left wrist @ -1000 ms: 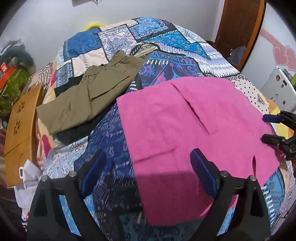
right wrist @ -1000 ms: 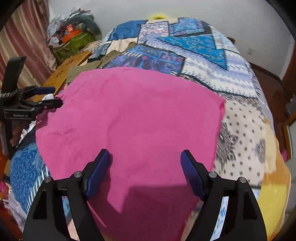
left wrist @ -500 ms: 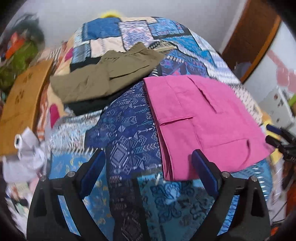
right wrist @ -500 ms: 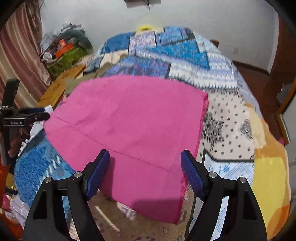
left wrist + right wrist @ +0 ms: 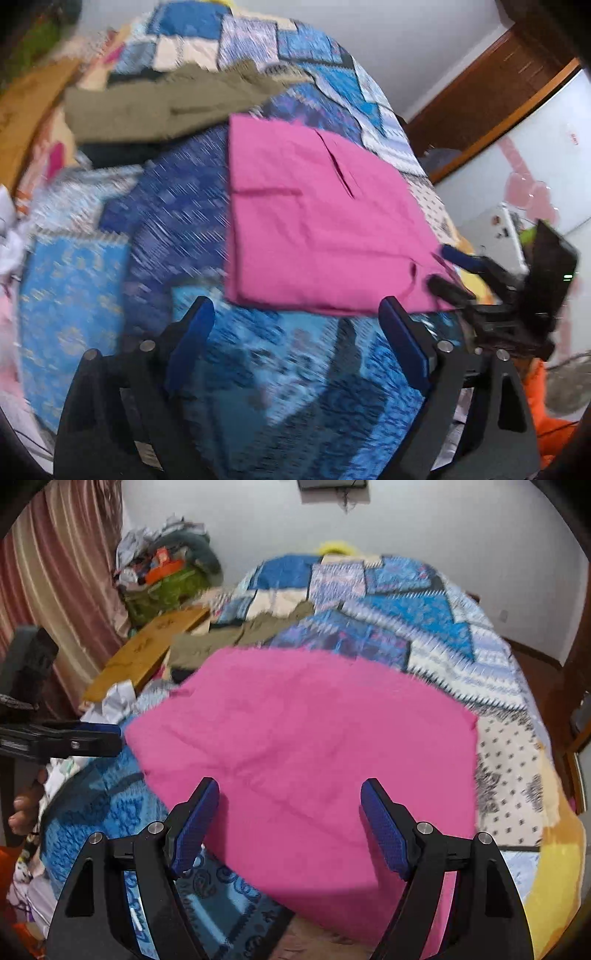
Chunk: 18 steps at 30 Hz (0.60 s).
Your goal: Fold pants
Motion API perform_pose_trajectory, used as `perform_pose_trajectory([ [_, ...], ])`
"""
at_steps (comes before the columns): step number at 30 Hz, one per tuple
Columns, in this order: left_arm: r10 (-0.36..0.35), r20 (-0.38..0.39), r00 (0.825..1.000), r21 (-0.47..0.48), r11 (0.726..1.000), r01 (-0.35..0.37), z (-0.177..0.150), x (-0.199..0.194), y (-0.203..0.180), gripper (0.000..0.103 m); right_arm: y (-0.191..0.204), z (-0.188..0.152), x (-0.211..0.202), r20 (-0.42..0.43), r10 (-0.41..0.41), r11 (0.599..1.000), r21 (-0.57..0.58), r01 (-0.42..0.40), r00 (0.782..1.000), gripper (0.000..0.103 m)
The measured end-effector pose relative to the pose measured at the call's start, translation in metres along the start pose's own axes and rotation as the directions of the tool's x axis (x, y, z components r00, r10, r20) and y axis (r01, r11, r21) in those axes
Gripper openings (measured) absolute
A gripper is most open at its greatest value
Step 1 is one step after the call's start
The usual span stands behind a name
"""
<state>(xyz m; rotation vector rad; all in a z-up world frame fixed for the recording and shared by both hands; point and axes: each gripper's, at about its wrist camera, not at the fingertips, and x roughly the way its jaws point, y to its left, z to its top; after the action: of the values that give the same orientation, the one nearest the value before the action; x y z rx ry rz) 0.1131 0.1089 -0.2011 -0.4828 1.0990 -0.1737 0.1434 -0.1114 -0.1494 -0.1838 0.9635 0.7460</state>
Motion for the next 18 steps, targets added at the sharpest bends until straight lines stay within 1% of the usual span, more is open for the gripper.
perform_pose_trajectory([
  [2,-0.022,-0.022,1.000,-0.016,1.000,0.022,-0.002,0.006,-0.001,0.089,0.001,-0.005,0.008,-0.031,0.005,1.000,0.000,-0.005,1.000,0.076],
  [4,-0.026,-0.018,0.999,-0.025,0.999,0.026,-0.002,0.008,-0.001,0.089,0.000,-0.009,0.006,-0.016,0.009,1.000,0.002,-0.009,1.000,0.076],
  [7,-0.085,-0.019,0.996,-0.080,0.993,0.083,-0.001,0.012,0.004,0.089,-0.002,-0.009,0.005,-0.017,0.020,1.000,0.010,-0.020,1.000,0.077],
  [9,-0.136,-0.027,0.990,-0.148,0.980,0.130,0.002,0.016,0.011,0.089,0.000,-0.010,0.005,-0.014,0.024,1.000,0.012,-0.023,1.000,0.078],
  [11,-0.169,-0.030,0.985,-0.184,0.970,0.160,0.005,0.017,0.017,0.089,0.001,-0.011,0.006,-0.013,0.031,0.999,0.015,-0.031,0.999,0.079],
  [13,-0.184,-0.032,0.982,-0.210,0.962,0.173,0.011,0.019,0.019,0.089,0.000,-0.011,0.007,-0.011,0.037,0.999,0.019,-0.036,0.999,0.079],
  [15,-0.175,-0.031,0.984,-0.217,0.962,0.165,0.016,0.021,0.017,0.088,0.001,-0.011,0.007,-0.008,0.039,0.999,0.021,-0.039,0.999,0.079],
  [16,-0.160,-0.029,0.987,-0.216,0.965,0.150,0.018,0.021,0.016,0.081,0.000,-0.011,0.007,-0.007,0.041,0.999,0.022,-0.041,0.999,0.079],
  [17,-0.131,-0.029,0.991,-0.208,0.970,0.122,0.021,0.022,0.014,0.069,-0.001,-0.011,0.007,-0.006,0.044,0.999,0.023,-0.044,0.999,0.079],
  [18,-0.102,-0.027,0.994,-0.200,0.975,0.094,0.023,0.022,0.012,0.061,-0.001,-0.011,0.007,-0.006,0.045,0.999,0.023,-0.045,0.999,0.079],
])
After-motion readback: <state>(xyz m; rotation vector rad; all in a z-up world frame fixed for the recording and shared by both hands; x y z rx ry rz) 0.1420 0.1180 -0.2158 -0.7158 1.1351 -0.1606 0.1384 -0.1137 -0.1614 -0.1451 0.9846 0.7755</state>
